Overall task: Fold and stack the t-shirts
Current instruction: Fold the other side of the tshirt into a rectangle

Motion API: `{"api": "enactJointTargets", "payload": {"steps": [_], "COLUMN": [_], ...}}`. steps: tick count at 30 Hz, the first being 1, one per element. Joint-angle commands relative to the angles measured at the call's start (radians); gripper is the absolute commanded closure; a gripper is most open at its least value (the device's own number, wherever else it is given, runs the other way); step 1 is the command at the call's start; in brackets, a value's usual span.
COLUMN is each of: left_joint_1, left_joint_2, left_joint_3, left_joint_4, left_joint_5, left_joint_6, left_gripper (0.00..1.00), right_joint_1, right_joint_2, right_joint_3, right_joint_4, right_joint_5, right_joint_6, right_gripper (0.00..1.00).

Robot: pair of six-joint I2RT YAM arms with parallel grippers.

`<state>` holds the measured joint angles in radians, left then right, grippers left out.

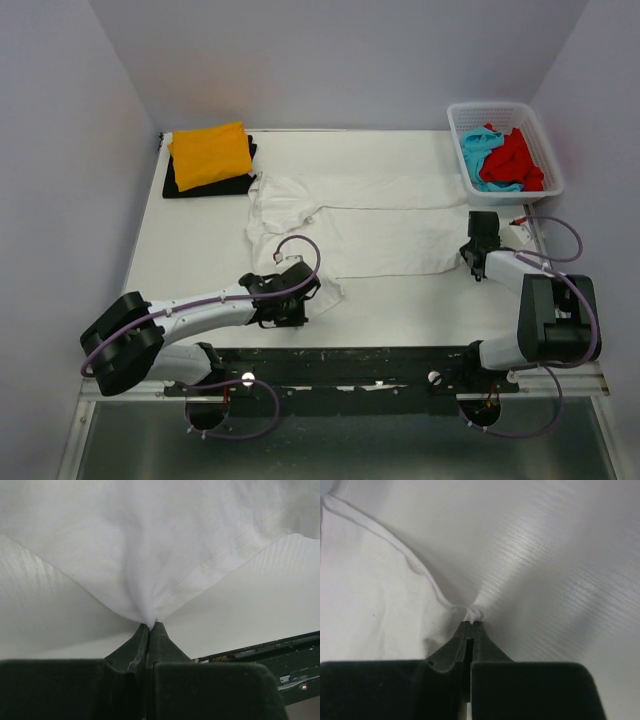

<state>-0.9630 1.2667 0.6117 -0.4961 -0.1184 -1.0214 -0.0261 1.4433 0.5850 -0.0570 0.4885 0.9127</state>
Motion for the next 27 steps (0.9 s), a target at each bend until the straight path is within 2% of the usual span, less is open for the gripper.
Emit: {"api": "enactJointTargets", "payload": {"steps": [1, 7, 13, 17, 27], "left_joint_1": [0.019, 0.075, 0.181, 0.255, 0.408], "left_joint_2": [-0.033, -0.058, -0.048, -0.027, 0.113], "left_joint_3": [0.043, 0.111, 0.207, 0.281, 0.516], "left_joint_4": [-0.007, -0.004, -0.029, -0.029, -0.042], "left_joint_5": [-0.017, 0.029, 0.036, 0.052, -0.02], "left_joint_6": [0.038, 0.121, 0.185, 0.226, 0.332], "left_gripper": [1.0, 1.0, 1.0, 1.0, 1.0], "right_joint_1": [0.003, 0.003, 0.003, 0.003, 0.003], "right_joint_2": [-0.034, -0.096, -0.124, -0.095, 0.039], "right_joint_3": [-0.014, 0.025, 0.075, 0.135, 0.345], "right_joint_4": [-0.085, -0.139, -0.173, -0.173, -0.201], "right_joint_5": [-0.077, -0.077, -0.049, -0.051, 0.023], "right_joint_6": [-0.039, -0.094, -0.118, -0.141, -0.191], "right_gripper": [0.99, 0.99, 0.99, 0.99, 0.99]}}
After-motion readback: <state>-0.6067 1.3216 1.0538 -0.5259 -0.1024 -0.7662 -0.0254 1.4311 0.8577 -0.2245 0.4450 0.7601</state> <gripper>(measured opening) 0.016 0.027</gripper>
